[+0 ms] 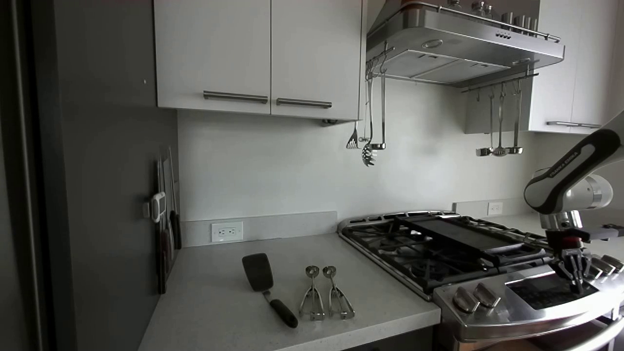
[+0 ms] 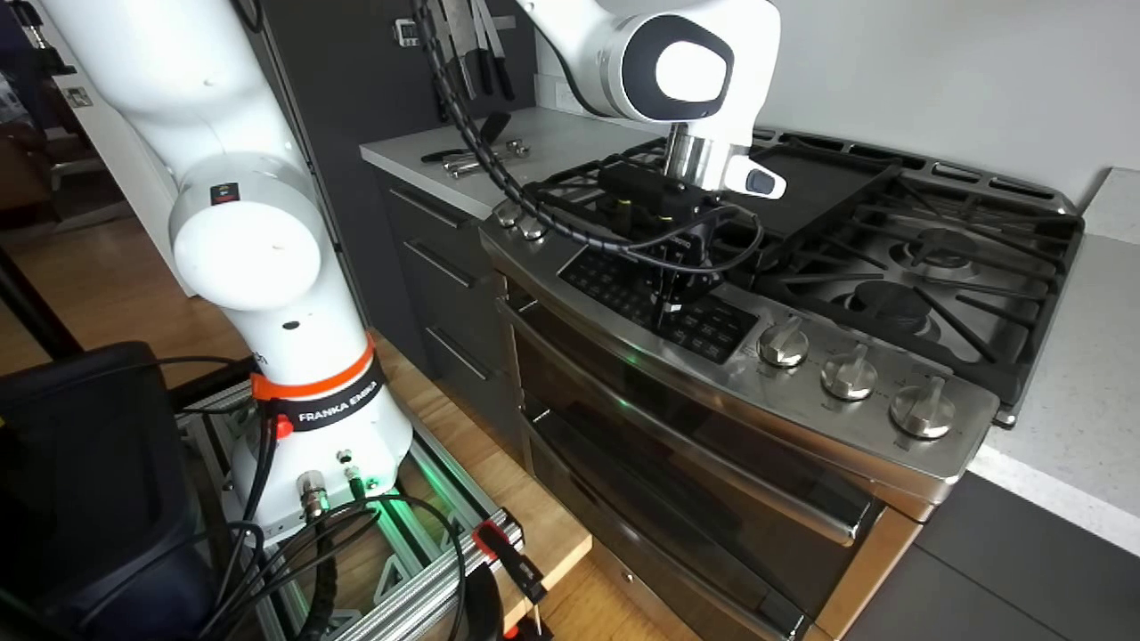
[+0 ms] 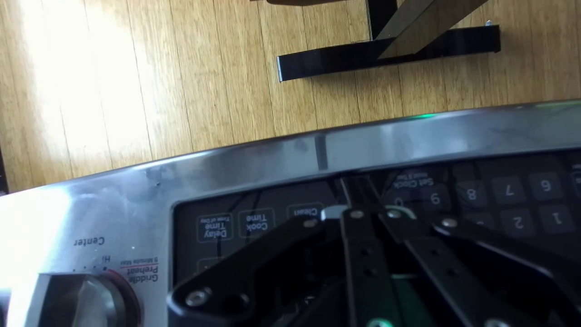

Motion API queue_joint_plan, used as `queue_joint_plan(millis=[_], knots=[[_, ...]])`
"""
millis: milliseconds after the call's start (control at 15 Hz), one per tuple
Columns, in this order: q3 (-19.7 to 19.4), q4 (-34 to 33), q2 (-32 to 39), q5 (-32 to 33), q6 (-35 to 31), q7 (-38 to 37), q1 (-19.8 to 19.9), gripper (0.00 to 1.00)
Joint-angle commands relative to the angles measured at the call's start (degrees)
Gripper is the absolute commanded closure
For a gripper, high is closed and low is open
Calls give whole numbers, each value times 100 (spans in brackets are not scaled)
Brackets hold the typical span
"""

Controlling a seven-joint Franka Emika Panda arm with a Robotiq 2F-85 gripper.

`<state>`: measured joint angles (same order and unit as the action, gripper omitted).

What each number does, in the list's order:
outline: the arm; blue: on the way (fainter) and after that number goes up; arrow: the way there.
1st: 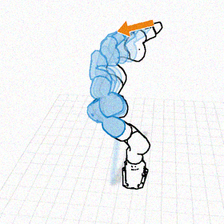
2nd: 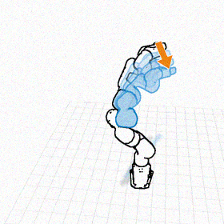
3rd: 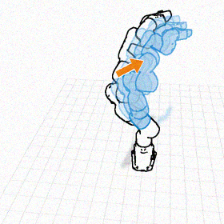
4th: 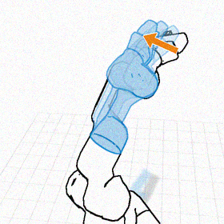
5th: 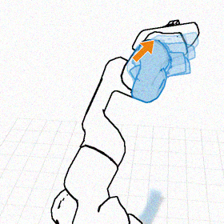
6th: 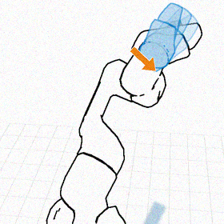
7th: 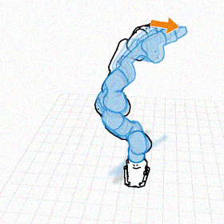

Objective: Push a button on the stove

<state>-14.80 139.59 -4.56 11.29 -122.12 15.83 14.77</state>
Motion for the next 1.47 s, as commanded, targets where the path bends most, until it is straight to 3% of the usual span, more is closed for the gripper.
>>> queue_joint_plan(millis=[0,1400], knots=[[10,227,-270,-15,-17,72,-41,100],[-18,118,-118,-17,-42,-50,-21,100]])
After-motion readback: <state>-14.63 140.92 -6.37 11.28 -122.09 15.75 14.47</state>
